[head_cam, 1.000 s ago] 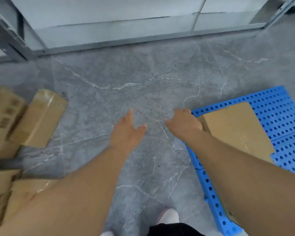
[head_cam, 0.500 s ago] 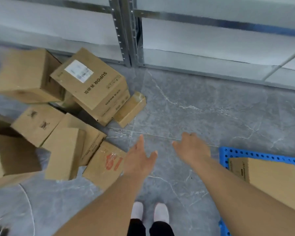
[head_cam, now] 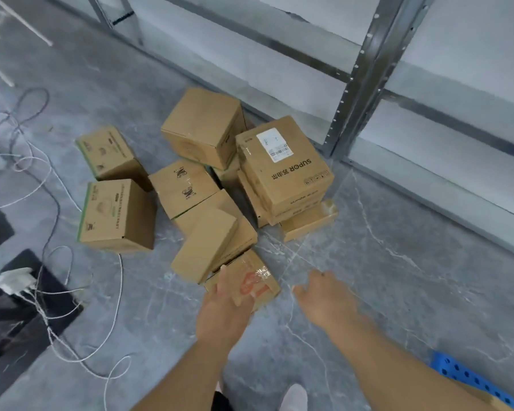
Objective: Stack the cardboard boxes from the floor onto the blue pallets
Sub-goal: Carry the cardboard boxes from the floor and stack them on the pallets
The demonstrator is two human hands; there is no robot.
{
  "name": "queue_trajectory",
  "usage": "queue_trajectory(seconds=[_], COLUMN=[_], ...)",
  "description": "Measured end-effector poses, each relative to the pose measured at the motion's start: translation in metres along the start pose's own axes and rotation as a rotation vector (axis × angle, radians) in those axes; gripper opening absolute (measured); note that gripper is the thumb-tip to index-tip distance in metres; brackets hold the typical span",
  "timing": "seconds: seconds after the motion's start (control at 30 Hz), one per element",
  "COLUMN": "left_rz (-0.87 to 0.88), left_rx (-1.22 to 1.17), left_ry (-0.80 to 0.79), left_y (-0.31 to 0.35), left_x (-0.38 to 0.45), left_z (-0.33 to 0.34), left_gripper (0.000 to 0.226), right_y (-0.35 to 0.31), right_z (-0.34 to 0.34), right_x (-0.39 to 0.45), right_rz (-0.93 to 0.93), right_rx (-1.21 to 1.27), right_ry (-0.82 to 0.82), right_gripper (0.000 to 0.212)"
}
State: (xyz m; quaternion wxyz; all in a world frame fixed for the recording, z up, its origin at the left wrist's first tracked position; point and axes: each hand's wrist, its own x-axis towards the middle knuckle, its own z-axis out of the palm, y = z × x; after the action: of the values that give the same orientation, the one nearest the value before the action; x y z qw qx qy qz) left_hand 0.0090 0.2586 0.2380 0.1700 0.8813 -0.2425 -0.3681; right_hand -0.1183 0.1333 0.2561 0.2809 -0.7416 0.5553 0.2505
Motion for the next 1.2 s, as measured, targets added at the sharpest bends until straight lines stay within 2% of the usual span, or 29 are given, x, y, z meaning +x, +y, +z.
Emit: queue_trajectory(seconds=[0.37, 0.53, 0.73, 0.93, 1.2], left_rz=[-0.193, -0.213, -0.286, -0.351, -0.522], left_rx=[-0.160, -0.169, -0.289, -0.383, -0.519], left_ry=[0.011, 0.042, 0.091, 0.161, 0.261], left_y=[-0.102, -0.115, -0.116, -0.143, -0.239], left_x=[0.050, 0.080, 0.107, 0.154, 0.273], left_z=[-0.081, -0.110, -0.136, -0.169, -0.224], left_gripper=[0.080, 0.076, 0.074, 0.077, 0.074], right_y=[-0.125, -0.172, -0.211, -0.263, -0.404], right_z=[0.017, 0.014, 0.003, 0.002, 0.048], right_x=[0.024, 0.043, 0.071, 0.107, 0.199], right_rz=[-0.033, -0.073, -0.133, -0.181, -0.233], right_rx=[-0.081, 0.017, -0.025, -0.097, -0.216], right_ry=[-0.052, 0.017, 0.006, -0.016, -0.049], right_gripper=[0.051, 0.040, 0.036, 0.045, 0.049])
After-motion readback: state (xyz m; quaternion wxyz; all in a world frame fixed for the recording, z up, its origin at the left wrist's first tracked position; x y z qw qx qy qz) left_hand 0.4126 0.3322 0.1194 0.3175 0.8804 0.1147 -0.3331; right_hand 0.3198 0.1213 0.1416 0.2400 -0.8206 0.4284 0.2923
